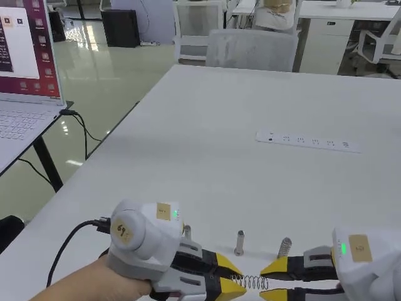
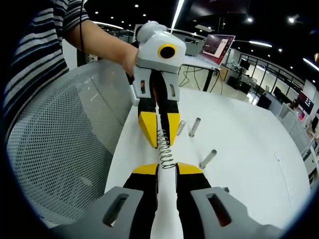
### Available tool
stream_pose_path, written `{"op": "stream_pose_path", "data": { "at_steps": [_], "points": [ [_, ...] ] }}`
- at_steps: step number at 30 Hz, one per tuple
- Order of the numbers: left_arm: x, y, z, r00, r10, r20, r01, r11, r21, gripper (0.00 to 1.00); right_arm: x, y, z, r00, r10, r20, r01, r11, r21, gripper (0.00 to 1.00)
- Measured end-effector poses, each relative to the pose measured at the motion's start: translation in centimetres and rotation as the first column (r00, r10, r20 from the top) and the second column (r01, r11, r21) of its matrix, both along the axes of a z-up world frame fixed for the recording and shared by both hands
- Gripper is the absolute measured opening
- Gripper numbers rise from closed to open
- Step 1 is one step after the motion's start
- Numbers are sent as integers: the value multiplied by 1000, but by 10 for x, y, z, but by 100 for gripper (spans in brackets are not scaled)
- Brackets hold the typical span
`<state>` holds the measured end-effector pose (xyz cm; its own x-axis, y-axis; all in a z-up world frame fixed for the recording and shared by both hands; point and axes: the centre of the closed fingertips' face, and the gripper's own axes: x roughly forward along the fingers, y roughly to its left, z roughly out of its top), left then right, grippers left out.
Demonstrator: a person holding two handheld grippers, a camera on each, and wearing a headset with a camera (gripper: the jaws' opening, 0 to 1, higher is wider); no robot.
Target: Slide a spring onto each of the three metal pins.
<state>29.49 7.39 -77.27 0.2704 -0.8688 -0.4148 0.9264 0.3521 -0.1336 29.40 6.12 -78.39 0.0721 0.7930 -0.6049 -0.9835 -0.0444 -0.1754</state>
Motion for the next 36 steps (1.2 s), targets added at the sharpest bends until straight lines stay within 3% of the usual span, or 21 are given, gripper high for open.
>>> {"op": "stream_pose_path", "data": {
  "at_steps": [14,26,36],
  "points": [
    [-1,0,-1,1000,-16,-3,16,1000,12,2,-2,1,2,1000,24,2,-24,1000,-18,7],
    [1,-3,0,1000,-6,-5,6,1000,27,2,-1,-2,15,1000,24,-2,-24,1000,-1,8],
    [1,1,0,1000,6,7,-6,999,35,2,0,5,30,999,20,-44,-18,998,58,8]
  ]
}}
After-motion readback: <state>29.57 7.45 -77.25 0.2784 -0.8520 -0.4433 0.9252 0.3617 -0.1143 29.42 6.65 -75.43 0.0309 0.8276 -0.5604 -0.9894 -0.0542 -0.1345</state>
